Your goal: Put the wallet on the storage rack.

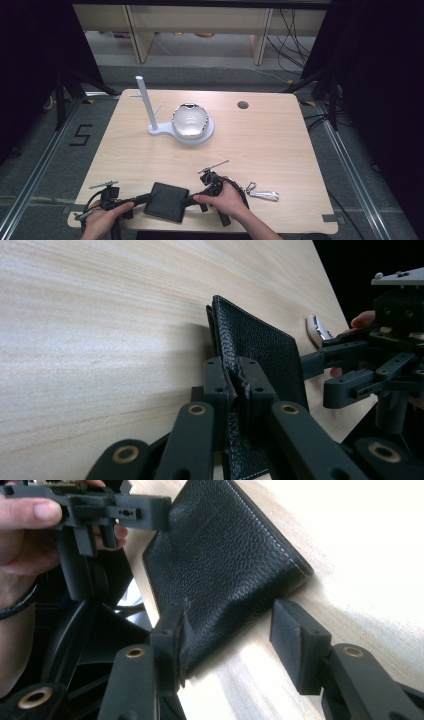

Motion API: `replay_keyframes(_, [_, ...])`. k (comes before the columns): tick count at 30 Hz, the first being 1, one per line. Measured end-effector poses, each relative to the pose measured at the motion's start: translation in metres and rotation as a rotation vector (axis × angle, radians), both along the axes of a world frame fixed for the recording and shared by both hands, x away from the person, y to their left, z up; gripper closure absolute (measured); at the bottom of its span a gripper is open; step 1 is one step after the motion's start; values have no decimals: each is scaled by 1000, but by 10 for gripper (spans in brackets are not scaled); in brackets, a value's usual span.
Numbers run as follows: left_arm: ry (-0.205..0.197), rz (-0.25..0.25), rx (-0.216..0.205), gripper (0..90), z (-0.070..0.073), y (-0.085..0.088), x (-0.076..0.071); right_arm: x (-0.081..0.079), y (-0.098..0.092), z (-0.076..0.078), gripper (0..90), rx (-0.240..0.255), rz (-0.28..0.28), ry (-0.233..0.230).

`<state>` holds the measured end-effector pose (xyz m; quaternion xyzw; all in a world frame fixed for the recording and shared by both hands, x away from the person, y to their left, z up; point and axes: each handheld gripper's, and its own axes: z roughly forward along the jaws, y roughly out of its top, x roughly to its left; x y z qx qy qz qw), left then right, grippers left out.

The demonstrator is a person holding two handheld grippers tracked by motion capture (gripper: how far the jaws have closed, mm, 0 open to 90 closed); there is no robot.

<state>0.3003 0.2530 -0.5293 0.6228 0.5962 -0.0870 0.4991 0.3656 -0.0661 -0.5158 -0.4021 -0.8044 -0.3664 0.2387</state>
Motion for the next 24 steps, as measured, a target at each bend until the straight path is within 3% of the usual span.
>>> replay_keyframes(1, [5,8,6,836,0,-1,-1,-1,1,2,520,-7,-19,21])
replay_keyframes(5, [3,33,17,835,-1,-2,-2,-2,4,2,525,-19,-59,22])
replay_keyframes(6, [11,15,28,834,-1,-2,-2,-2,3,2,543,3,-55,4])
replay_keyframes(8, [10,28,39,833,0,-3,-2,-2,2,1,554,17,-63,6])
replay_keyframes(9, [10,35,38,833,-1,-4,-2,-1,2,2,587,41,-118,7])
replay_keyframes(10, [10,35,38,833,-1,-4,-2,-1,2,2,587,41,-118,7])
replay_keyframes(11, [10,41,30,833,-2,-5,-2,1,-3,5,620,109,-122,-16])
replay_keyframes(15, [-1,58,31,833,0,-7,-3,4,-4,11,640,152,-150,-33])
replay_keyframes(20, [5,51,33,832,1,-8,-3,5,-4,15,630,155,-146,-24])
replay_keyframes(22, [-6,66,39,833,0,-10,-4,4,-2,14,595,137,-169,-21])
replay_keyframes(24, [-3,64,41,832,0,-9,-4,4,-3,12,580,154,-165,-14])
